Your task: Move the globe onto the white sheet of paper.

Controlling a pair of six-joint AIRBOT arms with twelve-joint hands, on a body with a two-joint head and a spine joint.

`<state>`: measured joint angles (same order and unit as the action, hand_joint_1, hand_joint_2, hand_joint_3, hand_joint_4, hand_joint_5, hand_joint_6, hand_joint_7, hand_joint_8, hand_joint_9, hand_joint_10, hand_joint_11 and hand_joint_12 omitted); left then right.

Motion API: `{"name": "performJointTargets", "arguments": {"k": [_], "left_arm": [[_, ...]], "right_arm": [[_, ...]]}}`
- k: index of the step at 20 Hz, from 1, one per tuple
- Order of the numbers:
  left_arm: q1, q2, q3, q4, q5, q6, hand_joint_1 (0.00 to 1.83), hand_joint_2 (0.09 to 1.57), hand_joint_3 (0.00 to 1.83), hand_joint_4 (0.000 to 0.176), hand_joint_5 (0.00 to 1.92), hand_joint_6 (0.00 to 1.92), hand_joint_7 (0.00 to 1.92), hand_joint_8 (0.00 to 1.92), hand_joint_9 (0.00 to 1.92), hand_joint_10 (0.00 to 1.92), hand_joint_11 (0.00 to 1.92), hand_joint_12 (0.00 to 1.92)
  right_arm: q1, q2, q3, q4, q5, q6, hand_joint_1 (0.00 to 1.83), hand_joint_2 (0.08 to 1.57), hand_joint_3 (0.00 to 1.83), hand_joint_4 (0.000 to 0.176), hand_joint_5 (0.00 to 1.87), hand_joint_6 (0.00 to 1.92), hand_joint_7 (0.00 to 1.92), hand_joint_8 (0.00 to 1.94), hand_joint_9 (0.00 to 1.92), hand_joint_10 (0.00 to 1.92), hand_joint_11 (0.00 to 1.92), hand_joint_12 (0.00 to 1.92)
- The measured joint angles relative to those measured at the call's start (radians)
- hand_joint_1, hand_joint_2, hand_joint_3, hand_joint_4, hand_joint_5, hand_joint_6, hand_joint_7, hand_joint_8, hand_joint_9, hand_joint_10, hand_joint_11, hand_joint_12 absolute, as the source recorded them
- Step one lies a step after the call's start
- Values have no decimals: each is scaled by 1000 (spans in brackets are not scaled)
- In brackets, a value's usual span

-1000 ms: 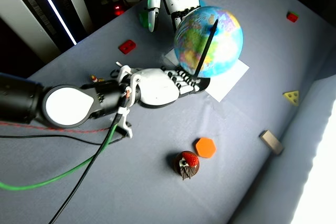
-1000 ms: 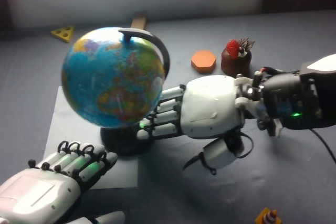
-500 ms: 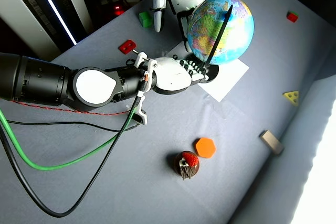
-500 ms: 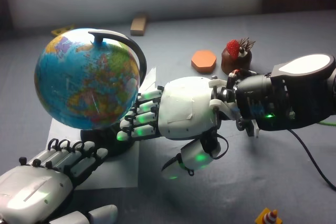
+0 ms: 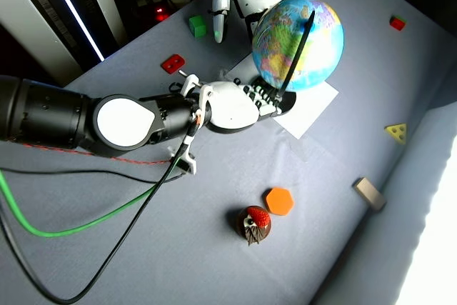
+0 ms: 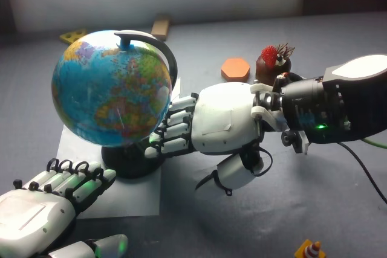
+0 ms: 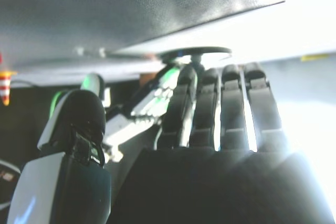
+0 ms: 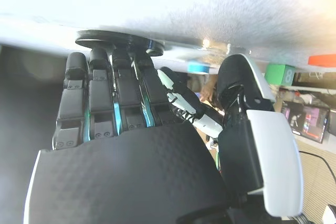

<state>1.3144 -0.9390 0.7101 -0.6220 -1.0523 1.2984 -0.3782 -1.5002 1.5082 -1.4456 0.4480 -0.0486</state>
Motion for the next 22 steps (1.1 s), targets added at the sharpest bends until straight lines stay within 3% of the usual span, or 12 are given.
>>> {"name": "performJointTargets", "arguments": {"k": [4, 10, 15, 19, 22], "left_arm": [[10, 0, 0, 0, 1, -7, 0, 1220, 0, 16, 53, 1, 0, 0, 0, 0, 0, 0], [12, 1, 0, 0, 1, -10, 0, 1223, 0, 15, 64, 4, 9, 3, 5, 2, 15, 8], [12, 1, -1, 0, 0, -10, 0, 1219, 0, 16, 56, 0, 4, 0, 0, 0, 0, 0], [14, 1, -6, -6, 0, -10, 0, 1224, 0, 16, 54, 0, 2, 0, 0, 0, 12, 6], [17, 1, -8, 1, 0, -10, 0, 1221, 0, 16, 55, 0, 3, 0, 0, 0, 7, 4]], "right_arm": [[0, -6, 0, 12, -6, -4, 0, 1224, 0, 0, 186, 2, 153, 0, 138, 1, 0, 201], [12, 13, -17, 10, -11, 2, 0, 1224, 0, 0, 204, 4, 172, 1, 152, 3, 0, 305], [38, 43, -47, 12, -29, 35, 0, 1217, 0, 0, 197, 8, 157, 3, 150, 1, 0, 208], [45, 119, -128, 13, -45, 81, 0, 1225, 0, 0, 205, 7, 166, 2, 151, 1, 0, 285], [52, 200, -187, 6, -48, 183, 0, 1222, 0, 0, 201, 3, 165, 0, 144, 4, 0, 240]]}}
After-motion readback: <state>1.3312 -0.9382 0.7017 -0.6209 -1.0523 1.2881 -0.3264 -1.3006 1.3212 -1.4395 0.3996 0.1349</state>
